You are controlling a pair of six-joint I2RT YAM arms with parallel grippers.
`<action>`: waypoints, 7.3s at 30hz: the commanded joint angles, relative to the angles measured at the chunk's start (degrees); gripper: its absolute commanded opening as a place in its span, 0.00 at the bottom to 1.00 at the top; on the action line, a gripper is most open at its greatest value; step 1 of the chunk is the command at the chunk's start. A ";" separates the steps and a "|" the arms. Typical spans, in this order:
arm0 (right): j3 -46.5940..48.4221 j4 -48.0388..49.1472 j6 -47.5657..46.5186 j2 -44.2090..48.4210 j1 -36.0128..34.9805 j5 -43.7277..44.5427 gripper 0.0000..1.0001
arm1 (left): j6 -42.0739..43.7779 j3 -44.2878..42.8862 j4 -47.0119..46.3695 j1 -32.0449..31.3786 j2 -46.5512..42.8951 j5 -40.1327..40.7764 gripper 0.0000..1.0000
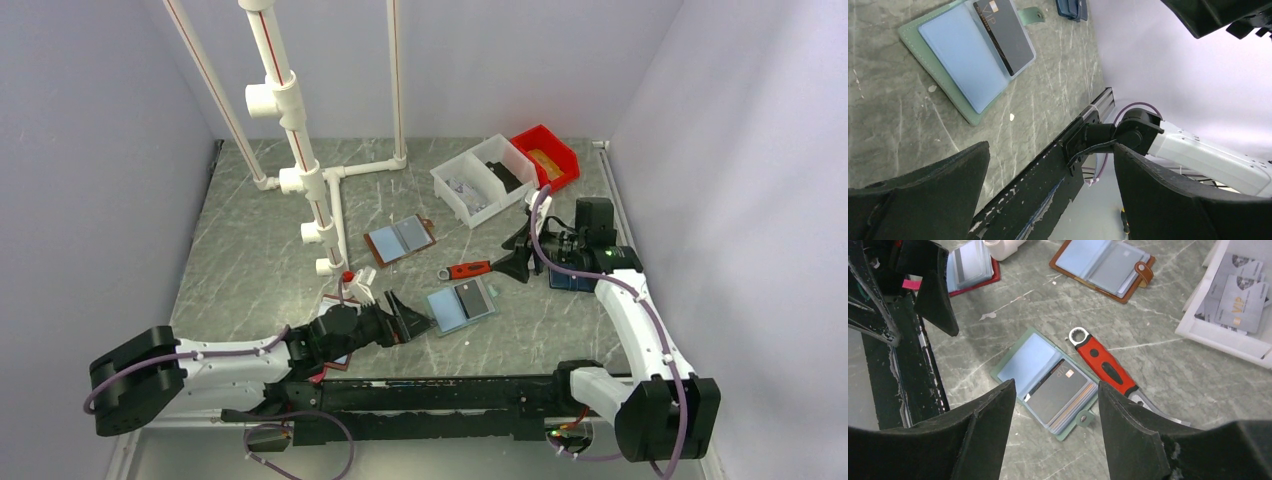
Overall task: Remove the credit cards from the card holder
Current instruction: Remove the credit card from the card holder.
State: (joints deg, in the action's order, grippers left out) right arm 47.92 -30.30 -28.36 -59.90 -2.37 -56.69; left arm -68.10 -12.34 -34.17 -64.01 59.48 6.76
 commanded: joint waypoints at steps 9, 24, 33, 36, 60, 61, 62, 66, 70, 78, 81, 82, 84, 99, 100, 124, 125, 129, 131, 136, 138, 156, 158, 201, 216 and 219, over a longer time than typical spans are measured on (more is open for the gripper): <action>-1.60 0.61 -3.67 -0.27 5.30 -6.48 0.65 | -0.99 0.90 -14.68 -0.26 4.82 2.28 0.99; -0.28 -0.99 -4.09 -1.59 5.47 -7.03 0.72 | -3.98 1.27 -28.90 0.77 15.56 -0.21 1.00; 0.23 -0.72 -2.01 -1.46 5.01 -9.36 0.73 | -2.06 -3.21 -30.92 1.17 21.44 -3.66 0.99; 0.21 -0.45 -1.44 -1.05 4.30 -9.27 0.73 | -1.62 -4.42 -32.41 1.17 23.49 -3.91 0.98; 0.06 -2.84 -4.38 -5.10 3.34 -3.72 0.81 | 7.25 -18.56 2.32 1.52 17.01 -3.61 0.94; 0.29 -3.79 -5.98 -5.73 3.34 -3.32 0.81 | 7.05 -18.66 2.43 1.52 17.18 -3.63 0.93; 0.45 -4.40 -6.85 -6.17 3.34 -2.96 0.81 | 6.90 -18.68 2.49 1.52 17.41 -3.54 0.93; 0.29 -5.53 -8.86 -7.13 3.34 -1.54 0.76 | 6.75 -19.75 5.99 1.52 18.01 -2.28 0.91; -0.28 -4.35 -6.81 -7.85 2.85 -2.22 0.61 | 6.90 -23.57 13.94 1.52 19.04 -0.11 0.88; 1.23 -5.31 -7.14 -13.08 -3.37 1.66 0.16 | 8.68 -26.88 12.77 1.56 24.62 0.45 0.60; 2.11 -6.02 -7.39 -15.01 -4.97 4.04 0.11 | 9.30 -28.75 14.30 1.68 26.61 0.38 0.52; 2.19 -5.89 -7.13 -15.50 -5.49 4.84 0.10 | 9.25 -29.21 14.91 1.76 27.05 0.54 0.48; 2.33 -5.78 -6.56 -16.49 -6.11 6.05 0.08 | 8.73 -29.57 15.35 1.93 27.70 0.99 0.41; 7.57 -10.36 -5.35 -28.79 -11.63 15.02 0.01 | 4.44 -28.31 6.71 5.06 34.21 -2.29 0.38; 7.68 -10.45 -5.31 -29.16 -11.68 15.22 0.01 | 4.45 -28.15 5.94 5.23 34.43 -2.64 0.38; 8.24 -10.21 -3.87 -32.87 -13.36 18.34 0.01 | 2.53 -30.86 4.22 6.21 40.49 -5.83 0.42; 8.32 -10.29 -3.79 -33.03 -13.35 18.41 0.01 | 2.35 -30.96 4.47 6.24 40.72 -5.96 0.43; 8.39 -10.37 -3.71 -33.42 -13.61 18.77 0.01 | 1.67 -31.79 6.58 6.50 41.44 -5.97 0.43; 8.42 -10.47 -3.64 -33.75 -13.75 19.12 0.01 | 1.17 -31.95 7.30 6.53 41.52 -5.89 0.43; 8.58 -10.48 -3.30 -34.40 -13.97 19.79 0.01 | -0.18 -31.38 7.39 6.87 42.02 -5.62 0.44; 8.53 -10.39 -3.15 -34.57 -14.04 20.18 0.01 | -0.61 -31.03 6.82 7.08 42.27 -5.77 0.44; 8.90 -10.98 -2.82 -37.16 -15.14 21.28 0.01 | -4.21 -30.64 6.97 8.08 44.56 -5.65 0.42; 8.95 -11.17 -3.02 -37.39 -15.41 21.05 0.01 | -4.47 -30.52 6.83 8.11 44.73 -5.62 0.42; 10.70 -14.59 -4.37 -43.76 -19.68 19.51 0.00 | -5.88 -26.69 -7.07 9.32 47.98 -10.81 0.24; 10.97 -14.23 -3.47 -45.03 -20.30 21.32 0.02 | -5.71 -25.70 -6.96 9.41 47.25 -10.52 0.00; 11.14 -14.00 -2.80 -46.01 -20.30 23.19 0.03 | -6.08 -23.68 -10.78 9.38 47.68 -10.88 0.00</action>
State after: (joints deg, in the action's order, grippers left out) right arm 61.04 -46.50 -31.59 -101.36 -19.75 -35.59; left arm -74.67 -37.89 -40.32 -54.02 106.34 -3.27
